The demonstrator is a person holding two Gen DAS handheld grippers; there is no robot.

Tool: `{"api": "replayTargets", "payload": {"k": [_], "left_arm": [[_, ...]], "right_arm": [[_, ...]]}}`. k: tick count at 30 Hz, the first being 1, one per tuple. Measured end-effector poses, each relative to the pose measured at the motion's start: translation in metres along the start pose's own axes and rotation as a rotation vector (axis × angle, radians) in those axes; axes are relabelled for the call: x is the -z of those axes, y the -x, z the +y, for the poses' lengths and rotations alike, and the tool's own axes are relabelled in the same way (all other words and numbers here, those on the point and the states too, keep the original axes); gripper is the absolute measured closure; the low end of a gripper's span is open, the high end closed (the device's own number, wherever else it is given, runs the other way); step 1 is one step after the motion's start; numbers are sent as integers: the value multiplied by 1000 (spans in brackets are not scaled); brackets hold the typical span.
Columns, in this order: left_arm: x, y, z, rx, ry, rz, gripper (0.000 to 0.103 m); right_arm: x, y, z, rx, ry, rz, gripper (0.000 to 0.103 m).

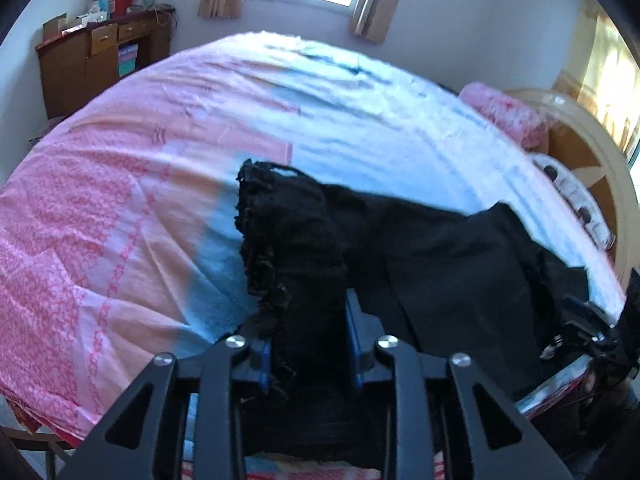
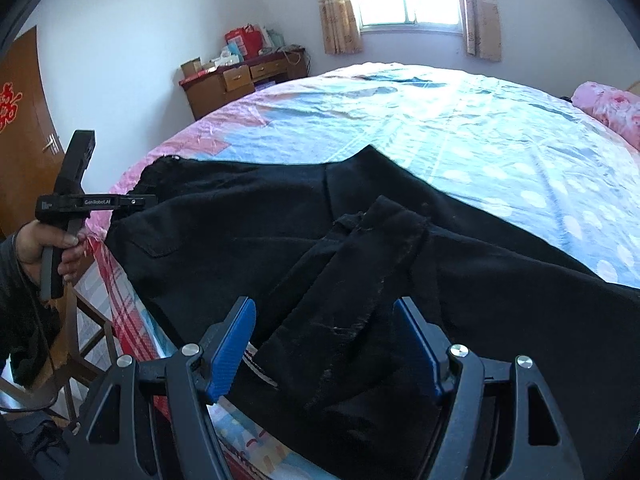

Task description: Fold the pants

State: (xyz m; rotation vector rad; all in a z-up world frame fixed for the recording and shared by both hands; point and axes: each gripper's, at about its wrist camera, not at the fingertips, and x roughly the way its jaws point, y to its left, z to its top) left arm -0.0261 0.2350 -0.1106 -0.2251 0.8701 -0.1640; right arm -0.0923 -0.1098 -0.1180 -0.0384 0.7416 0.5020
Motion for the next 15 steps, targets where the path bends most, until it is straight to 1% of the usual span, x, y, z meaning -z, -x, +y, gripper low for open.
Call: {"api": "replayTargets", "payload": {"k": [4,5,6,7,8,9,10,12,14,15], "left_arm": [[-9,29,-13,89,29,-73,81],[-12,36,-18,111,25,-91,86],[-15,44,-26,137,18,-107,88],[-20,51,-37,159,2,-121,88],[-24,57,-48,167,-20,-131,92],[-28,63,-61,193,-48,-140,94],[-32,67,-76,218,-75,-143,94],[-39,70,-107,209,-141,-148,94],[-44,69,-137,260,-184,-150,95],[-47,66,-149,271,-202,-146,95]], "right_arm": [[1,8,-11,9,-36,-17,30],[1,10,-15,15,-55,-24,30],[1,12,-18,20,-65,-29,30],[-1,15,-20,28,-79,-36,30],[-2,18,-25,37,-95,-42,30],[-2,21,-29,42,-111,-50,30],[-2,24,-33,48,-126,-57,30],[-1,31,-45,63,-171,-72,30],[0,39,-56,79,-212,-85,30],[1,43,-61,93,-233,-93,30]]}}
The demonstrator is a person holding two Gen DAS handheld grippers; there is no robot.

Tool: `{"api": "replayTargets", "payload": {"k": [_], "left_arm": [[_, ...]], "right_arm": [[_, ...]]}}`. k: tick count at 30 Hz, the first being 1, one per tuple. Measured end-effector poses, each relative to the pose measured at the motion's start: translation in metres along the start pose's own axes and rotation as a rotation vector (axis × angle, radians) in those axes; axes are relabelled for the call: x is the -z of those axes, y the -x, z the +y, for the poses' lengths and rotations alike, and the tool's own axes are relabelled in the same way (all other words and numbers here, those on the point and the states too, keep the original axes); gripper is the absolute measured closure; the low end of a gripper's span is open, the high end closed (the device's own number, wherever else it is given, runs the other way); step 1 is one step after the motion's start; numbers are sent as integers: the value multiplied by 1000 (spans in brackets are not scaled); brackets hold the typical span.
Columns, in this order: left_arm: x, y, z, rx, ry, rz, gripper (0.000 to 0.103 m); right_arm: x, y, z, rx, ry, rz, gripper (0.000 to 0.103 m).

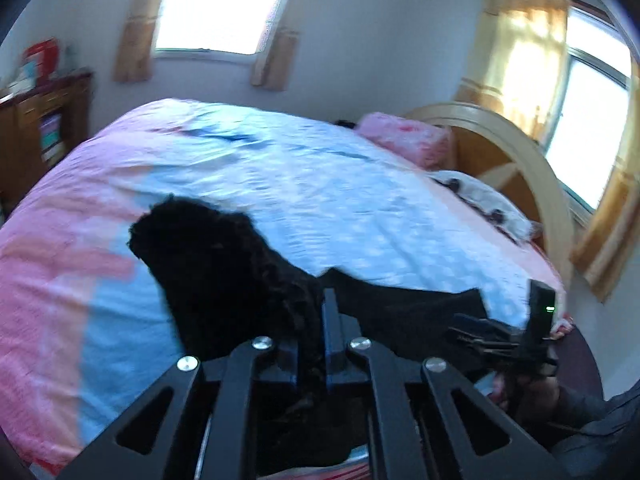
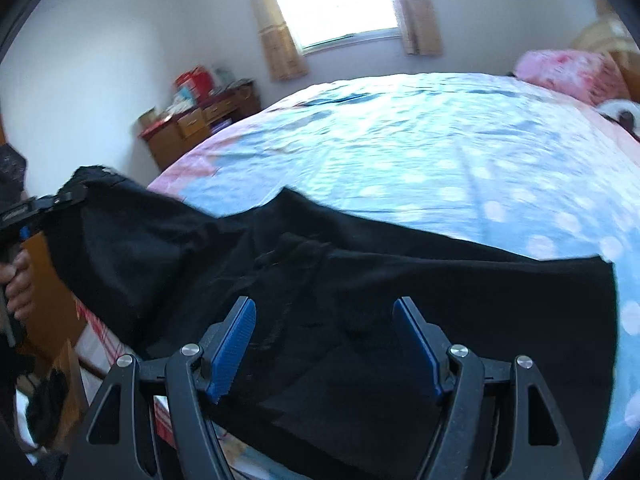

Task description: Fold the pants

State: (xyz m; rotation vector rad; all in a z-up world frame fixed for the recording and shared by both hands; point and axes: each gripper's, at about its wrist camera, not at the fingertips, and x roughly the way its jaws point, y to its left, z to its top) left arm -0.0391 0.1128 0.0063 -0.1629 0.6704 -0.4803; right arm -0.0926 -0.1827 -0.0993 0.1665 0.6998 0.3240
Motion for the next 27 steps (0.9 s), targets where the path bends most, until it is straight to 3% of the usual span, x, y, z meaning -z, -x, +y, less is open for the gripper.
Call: {"api": "replayTargets", "payload": {"k": [6,12,16,20,22,23,24,25,26,27], "left_arm": [[-16,-40,-78,118,-117,38,95],[-11,-91,-161,263,-227,123,96],[11,-150,-216,302,-321,217,96],[39,-193,-249,253,-409,281,91],[39,-191,-250,256,-387,296,85],[36,-183,-251,303,-385,275,78],[34,-175,-256,341,-392,249,59],[29,-165,-258,346,-401,214,45],[25,-155,-259,346,-412,176,23],[21,-143,-259,347,-436,126,21]], "right_arm": [[-2,28,-42,63,-143,-53,30],[1,67,-96,175,-295,-144,30],[7,89,-128,244,-372,-184,30],[13,104,-158,300,-444,-201,30],[15,111,-169,319,-468,-216,30],[16,116,-174,326,-477,-226,30],[20,122,-177,335,-482,-235,30],[21,123,-181,341,-487,-238,30],[21,123,-184,338,-498,-237,30],[22,122,-187,327,-510,-238,30]]}}
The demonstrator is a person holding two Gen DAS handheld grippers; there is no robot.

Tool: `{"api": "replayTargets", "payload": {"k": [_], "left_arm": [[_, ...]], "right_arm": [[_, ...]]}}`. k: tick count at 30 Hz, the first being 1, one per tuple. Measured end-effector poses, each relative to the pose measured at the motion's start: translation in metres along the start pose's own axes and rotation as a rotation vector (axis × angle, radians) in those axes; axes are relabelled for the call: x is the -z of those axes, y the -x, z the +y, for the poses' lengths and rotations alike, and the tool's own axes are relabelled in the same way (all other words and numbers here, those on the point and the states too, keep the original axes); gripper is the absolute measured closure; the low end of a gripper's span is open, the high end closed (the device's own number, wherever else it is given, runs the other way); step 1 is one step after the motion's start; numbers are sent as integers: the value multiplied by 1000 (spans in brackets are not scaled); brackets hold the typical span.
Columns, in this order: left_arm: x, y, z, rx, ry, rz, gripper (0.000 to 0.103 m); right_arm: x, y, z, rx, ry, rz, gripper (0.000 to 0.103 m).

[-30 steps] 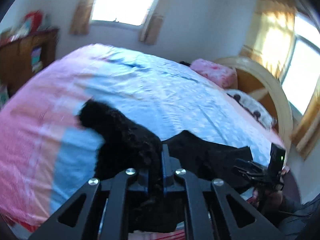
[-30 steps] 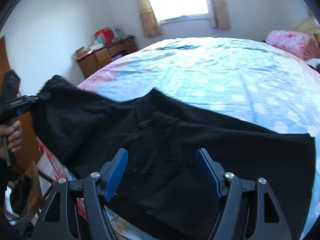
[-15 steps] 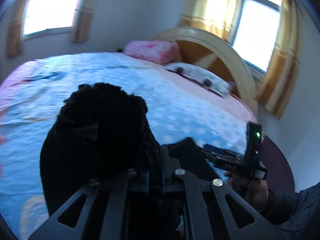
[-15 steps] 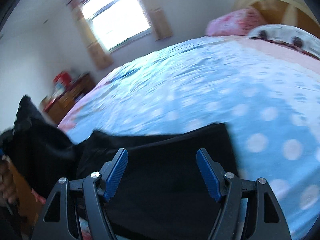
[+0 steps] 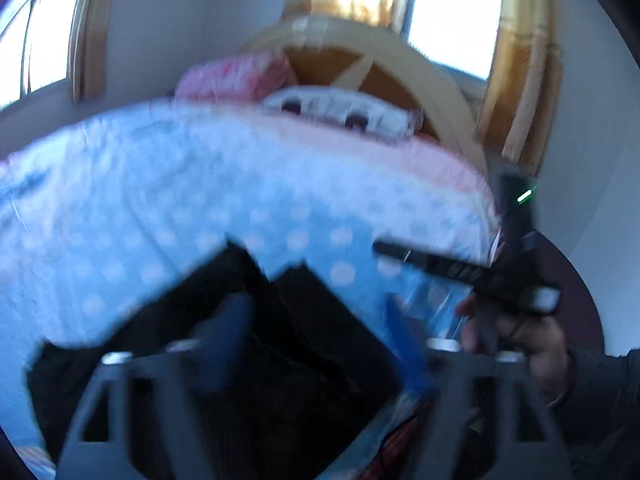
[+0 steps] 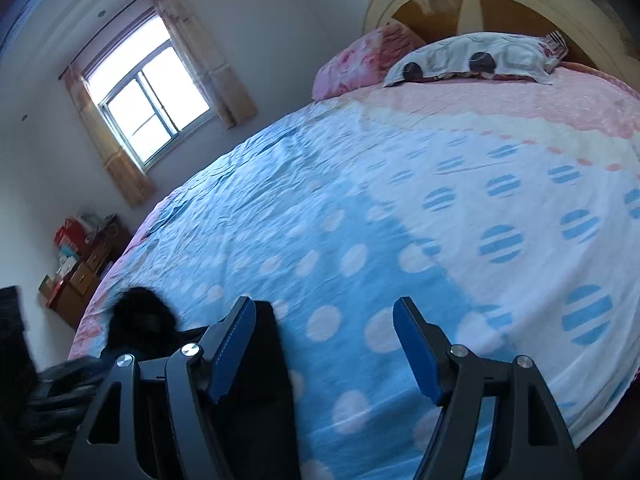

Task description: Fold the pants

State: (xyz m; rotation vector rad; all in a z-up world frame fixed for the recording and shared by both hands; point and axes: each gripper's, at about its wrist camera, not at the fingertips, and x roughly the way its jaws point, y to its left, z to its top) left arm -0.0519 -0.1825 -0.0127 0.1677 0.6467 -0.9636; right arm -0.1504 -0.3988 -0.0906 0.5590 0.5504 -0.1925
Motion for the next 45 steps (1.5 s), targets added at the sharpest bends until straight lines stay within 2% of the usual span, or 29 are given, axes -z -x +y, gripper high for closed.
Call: {"api": "replayTargets", "payload": {"k": [1,4,8,10,12,14,18,19,21,23,25,28,30,32,33,35,38,40,41,43,45], "left_arm": [[-4,13,0,-15,-27,-35,21],[-5,40,21,-75,-11,-63,19],[25,58,60,-260,35,-15,17],[49,67,81,-312,101,16,17],[71,74,101,-325,182,34,17],[92,80,115,-343,249,52,17],[116,86,125,-341,322,36,17],[118,84,126,-334,326,36,17],[121,78,123,-328,318,42,17],[122,72,121,-312,315,41,17],[122,69,121,-311,309,50,17],[116,67,120,-321,292,44,17],[113,64,119,-305,292,33,10],[113,54,116,-292,275,39,8],[115,47,116,-298,268,59,8],[117,35,116,-298,270,94,8],[116,28,115,-296,260,96,7],[115,28,116,-301,254,95,7],[115,29,117,-305,257,100,7],[115,39,116,-312,261,75,7],[116,52,115,-344,256,56,7]], "right_arm": [[1,-2,-1,-20,-12,9,30],[6,-14,11,-108,17,73,30],[16,-16,43,-276,94,150,29],[21,-21,60,-345,122,209,25],[29,-29,74,-385,152,280,21],[36,-35,86,-361,194,325,21],[42,-24,103,-256,301,256,21],[41,-24,104,-273,307,262,21],[39,-33,102,-304,264,344,21],[44,-56,103,-319,234,472,22],[47,-65,107,-362,232,506,70],[46,-43,117,-402,285,446,82],[38,-25,111,-430,274,407,85],[35,-17,101,-408,265,395,85],[34,-20,92,-366,255,394,85],[40,-33,64,-290,192,435,86],[48,-53,30,-289,73,518,85],[45,-49,28,-301,61,511,76],[42,-46,30,-280,83,511,64],[32,-36,34,-221,147,495,57],[15,-10,40,-133,232,417,48]]}}
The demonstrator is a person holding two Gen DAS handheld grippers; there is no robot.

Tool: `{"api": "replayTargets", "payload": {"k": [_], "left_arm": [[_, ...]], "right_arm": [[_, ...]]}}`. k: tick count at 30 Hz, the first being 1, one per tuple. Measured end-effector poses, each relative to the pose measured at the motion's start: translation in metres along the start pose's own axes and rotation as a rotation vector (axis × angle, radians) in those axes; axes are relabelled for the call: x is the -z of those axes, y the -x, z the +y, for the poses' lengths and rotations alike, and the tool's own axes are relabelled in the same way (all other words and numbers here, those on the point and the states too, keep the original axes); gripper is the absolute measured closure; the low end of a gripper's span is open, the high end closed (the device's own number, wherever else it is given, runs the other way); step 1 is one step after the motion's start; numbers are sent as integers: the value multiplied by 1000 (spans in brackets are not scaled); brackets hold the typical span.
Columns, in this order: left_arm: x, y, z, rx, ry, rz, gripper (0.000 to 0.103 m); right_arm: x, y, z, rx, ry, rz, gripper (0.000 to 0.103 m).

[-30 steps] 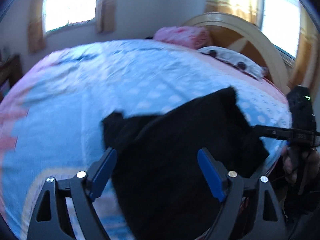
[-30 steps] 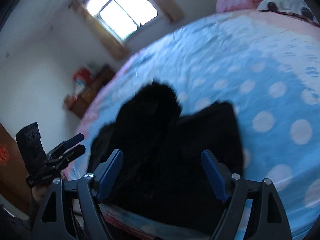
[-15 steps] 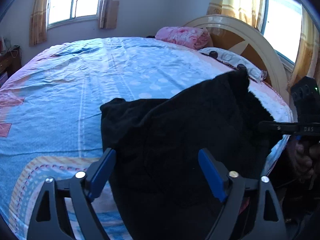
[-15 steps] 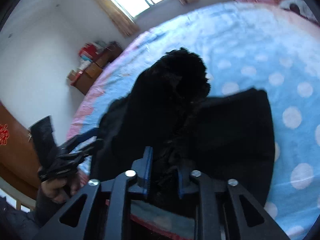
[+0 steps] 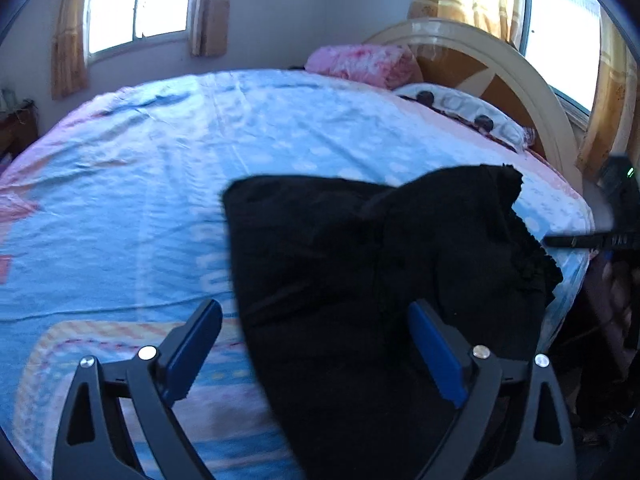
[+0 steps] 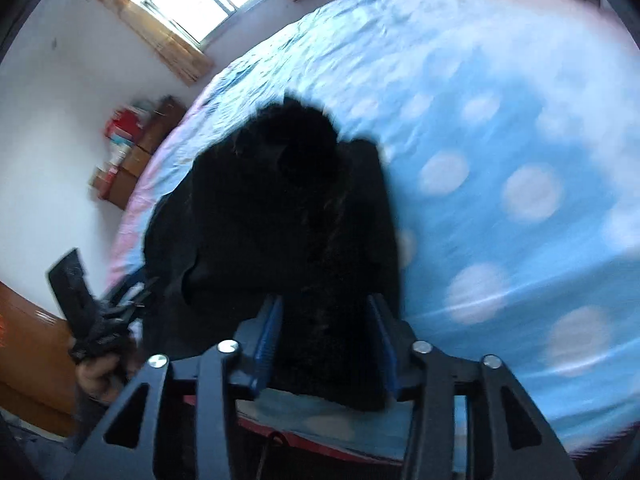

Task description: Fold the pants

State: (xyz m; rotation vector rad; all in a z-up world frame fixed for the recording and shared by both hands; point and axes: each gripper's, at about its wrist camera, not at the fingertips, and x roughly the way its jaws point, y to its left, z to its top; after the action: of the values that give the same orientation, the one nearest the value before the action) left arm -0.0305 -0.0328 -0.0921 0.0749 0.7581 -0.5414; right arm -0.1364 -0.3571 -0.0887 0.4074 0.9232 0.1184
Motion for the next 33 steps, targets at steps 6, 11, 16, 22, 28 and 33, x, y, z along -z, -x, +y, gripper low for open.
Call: {"api": "replayTargets", "payload": {"k": [6,11,16,22,28,33], "left_arm": [[4,11,7,-7,36,-25,7],[-9,-5,9,-61,44,-20,7],[-21,-27,27,-103,70,30,0],[-17,-51,36,-60,126,69,0],[-11,-35,39,-55,146,52,0],[-5,-26,42,-50,163,45,0]], "right_arm": [[-33,53,43,-43,137,-243,48],[-38,-1,118,-263,322,-161,45],[-38,-69,122,-104,252,23,45],[-31,-73,90,-104,195,90,46],[-54,-43,130,-120,314,80,45],[-92,-70,169,-159,372,79,45]]}}
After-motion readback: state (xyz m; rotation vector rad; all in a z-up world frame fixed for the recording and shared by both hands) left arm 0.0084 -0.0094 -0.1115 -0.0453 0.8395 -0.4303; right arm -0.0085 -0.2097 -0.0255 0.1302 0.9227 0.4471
